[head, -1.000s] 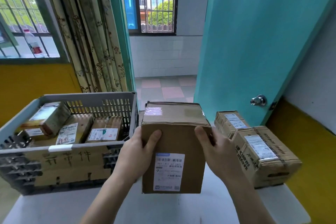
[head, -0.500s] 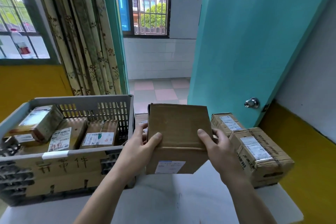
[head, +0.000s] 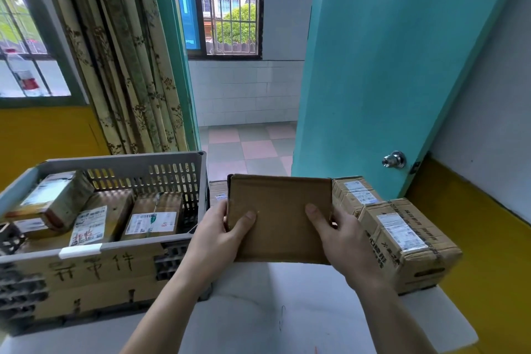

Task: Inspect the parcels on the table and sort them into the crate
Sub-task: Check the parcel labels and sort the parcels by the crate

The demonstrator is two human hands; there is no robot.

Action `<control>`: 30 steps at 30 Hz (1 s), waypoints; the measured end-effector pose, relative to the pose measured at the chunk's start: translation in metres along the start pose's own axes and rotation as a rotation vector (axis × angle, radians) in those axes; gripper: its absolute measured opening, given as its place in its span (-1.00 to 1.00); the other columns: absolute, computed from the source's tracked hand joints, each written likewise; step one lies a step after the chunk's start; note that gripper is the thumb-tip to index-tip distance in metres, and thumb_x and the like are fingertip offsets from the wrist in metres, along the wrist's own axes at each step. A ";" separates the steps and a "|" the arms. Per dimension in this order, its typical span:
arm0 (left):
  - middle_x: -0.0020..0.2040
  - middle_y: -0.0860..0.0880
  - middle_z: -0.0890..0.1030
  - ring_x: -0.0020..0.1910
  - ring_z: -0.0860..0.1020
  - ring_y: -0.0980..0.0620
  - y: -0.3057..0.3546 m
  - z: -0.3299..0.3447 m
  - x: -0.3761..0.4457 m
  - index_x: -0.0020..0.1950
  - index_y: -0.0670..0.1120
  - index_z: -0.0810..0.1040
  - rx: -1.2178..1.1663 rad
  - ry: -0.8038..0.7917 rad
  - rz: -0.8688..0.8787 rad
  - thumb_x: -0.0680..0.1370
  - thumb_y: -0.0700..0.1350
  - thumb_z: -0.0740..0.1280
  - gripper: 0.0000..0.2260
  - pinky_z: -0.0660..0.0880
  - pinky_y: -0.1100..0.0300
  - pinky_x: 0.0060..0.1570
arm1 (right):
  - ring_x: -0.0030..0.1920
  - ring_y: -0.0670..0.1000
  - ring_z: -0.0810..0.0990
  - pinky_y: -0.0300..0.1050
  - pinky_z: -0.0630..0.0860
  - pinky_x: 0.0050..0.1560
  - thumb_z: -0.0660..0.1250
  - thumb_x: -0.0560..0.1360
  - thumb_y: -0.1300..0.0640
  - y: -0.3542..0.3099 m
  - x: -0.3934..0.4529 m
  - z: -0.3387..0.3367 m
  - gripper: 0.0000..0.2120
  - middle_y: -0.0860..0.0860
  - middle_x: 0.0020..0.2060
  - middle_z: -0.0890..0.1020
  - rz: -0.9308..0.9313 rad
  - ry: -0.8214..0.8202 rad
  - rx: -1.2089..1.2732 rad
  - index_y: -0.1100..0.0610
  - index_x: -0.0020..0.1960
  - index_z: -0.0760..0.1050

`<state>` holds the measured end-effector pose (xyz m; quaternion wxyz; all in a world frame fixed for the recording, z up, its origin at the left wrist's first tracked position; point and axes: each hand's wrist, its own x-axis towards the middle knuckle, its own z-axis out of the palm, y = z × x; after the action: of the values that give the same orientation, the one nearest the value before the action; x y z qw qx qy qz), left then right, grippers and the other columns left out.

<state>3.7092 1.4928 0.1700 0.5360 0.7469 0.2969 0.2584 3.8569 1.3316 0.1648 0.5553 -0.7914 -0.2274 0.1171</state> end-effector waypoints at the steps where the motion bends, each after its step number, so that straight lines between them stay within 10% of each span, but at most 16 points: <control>1: 0.05 -0.01 0.69 -0.04 0.66 0.12 0.003 0.001 0.000 0.07 -0.01 0.59 -0.032 0.000 -0.025 0.61 0.02 0.40 -0.88 0.55 0.36 -0.18 | -0.04 -0.07 0.68 0.00 0.62 0.05 0.34 0.55 -0.20 0.002 -0.001 -0.001 -0.81 -0.16 -0.14 0.72 -0.008 -0.004 0.007 -0.11 -0.05 0.63; 7: 0.07 -0.06 0.62 0.08 0.59 -0.04 0.003 0.003 0.004 0.00 0.01 0.48 0.109 0.059 -0.024 0.62 0.11 0.35 -0.81 0.54 -0.01 0.12 | -0.05 -0.10 0.68 0.00 0.64 0.03 0.36 0.54 -0.18 0.003 -0.001 -0.001 -0.82 -0.18 -0.11 0.72 -0.037 -0.022 0.052 -0.11 0.00 0.63; 13: 0.07 -0.07 0.67 0.00 0.66 0.07 0.000 0.011 -0.004 0.08 -0.02 0.49 -0.059 0.014 0.006 0.60 0.03 0.39 -0.83 0.62 0.13 -0.02 | 0.01 -0.13 0.62 -0.04 0.60 0.01 0.25 0.41 -0.36 -0.001 0.001 -0.010 -0.50 -0.14 -0.01 0.66 -0.065 -0.039 -0.021 -0.02 0.13 0.49; 18: 0.09 0.09 0.57 0.11 0.53 0.05 0.012 0.013 0.004 0.03 0.07 0.44 -0.008 0.042 -0.119 0.45 0.43 0.20 -0.54 0.48 0.01 0.15 | 0.05 -0.18 0.62 -0.12 0.59 0.02 0.33 0.47 -0.23 0.007 -0.002 -0.011 -0.62 -0.17 0.03 0.66 -0.093 -0.044 0.043 -0.03 0.16 0.47; 25: 0.05 0.04 0.61 0.08 0.56 0.09 0.006 0.018 0.009 0.11 -0.02 0.51 -0.098 0.089 -0.131 0.63 0.13 0.33 -0.76 0.48 0.08 -0.04 | 0.27 -0.18 0.54 -0.09 0.52 0.27 0.27 0.42 -0.31 0.004 0.003 -0.010 -0.36 -0.26 0.24 0.59 -0.096 -0.123 0.061 -0.19 0.47 0.37; 30: 0.00 -0.03 0.65 -0.01 0.61 0.04 0.004 0.019 0.008 0.07 -0.08 0.51 -0.094 0.077 -0.121 0.62 0.01 0.41 -0.81 0.51 0.09 -0.10 | 0.17 -0.21 0.60 -0.34 0.51 0.06 0.19 0.59 -0.26 0.003 0.006 -0.010 -0.63 -0.23 0.10 0.67 -0.057 -0.200 0.122 -0.16 0.31 0.50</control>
<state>3.7289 1.4848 0.1689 0.5734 0.6909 0.3496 0.2679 3.8674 1.3253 0.1660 0.5800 -0.7338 -0.2966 0.1929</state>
